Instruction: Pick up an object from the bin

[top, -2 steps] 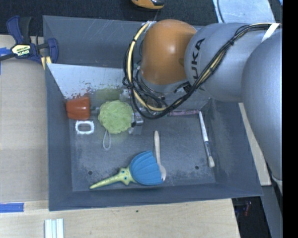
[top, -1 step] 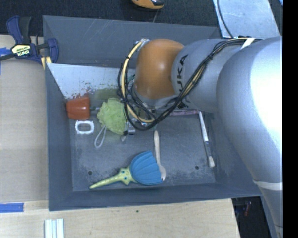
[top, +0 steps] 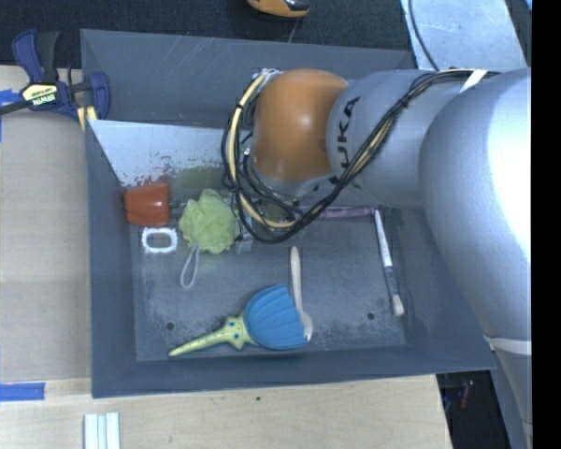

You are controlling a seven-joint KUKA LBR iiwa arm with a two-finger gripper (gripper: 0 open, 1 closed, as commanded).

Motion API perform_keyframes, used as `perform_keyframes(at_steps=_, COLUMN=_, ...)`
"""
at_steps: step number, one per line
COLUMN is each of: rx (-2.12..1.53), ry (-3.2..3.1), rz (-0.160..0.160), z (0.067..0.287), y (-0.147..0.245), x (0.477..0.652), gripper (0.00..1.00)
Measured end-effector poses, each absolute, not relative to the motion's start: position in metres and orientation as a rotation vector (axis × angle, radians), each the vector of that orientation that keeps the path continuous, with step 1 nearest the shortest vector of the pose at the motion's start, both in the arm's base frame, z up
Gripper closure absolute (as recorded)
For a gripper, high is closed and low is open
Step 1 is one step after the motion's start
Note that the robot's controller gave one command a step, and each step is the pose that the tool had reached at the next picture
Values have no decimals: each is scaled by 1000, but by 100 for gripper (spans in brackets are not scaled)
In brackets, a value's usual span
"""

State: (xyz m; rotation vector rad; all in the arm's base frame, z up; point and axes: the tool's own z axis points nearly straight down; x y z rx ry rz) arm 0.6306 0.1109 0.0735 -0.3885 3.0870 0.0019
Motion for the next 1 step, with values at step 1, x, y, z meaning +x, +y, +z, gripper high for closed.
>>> perform_keyframes(at_steps=1, rx=-388, ry=3087, rz=2, z=74, y=111, x=631, gripper=100)
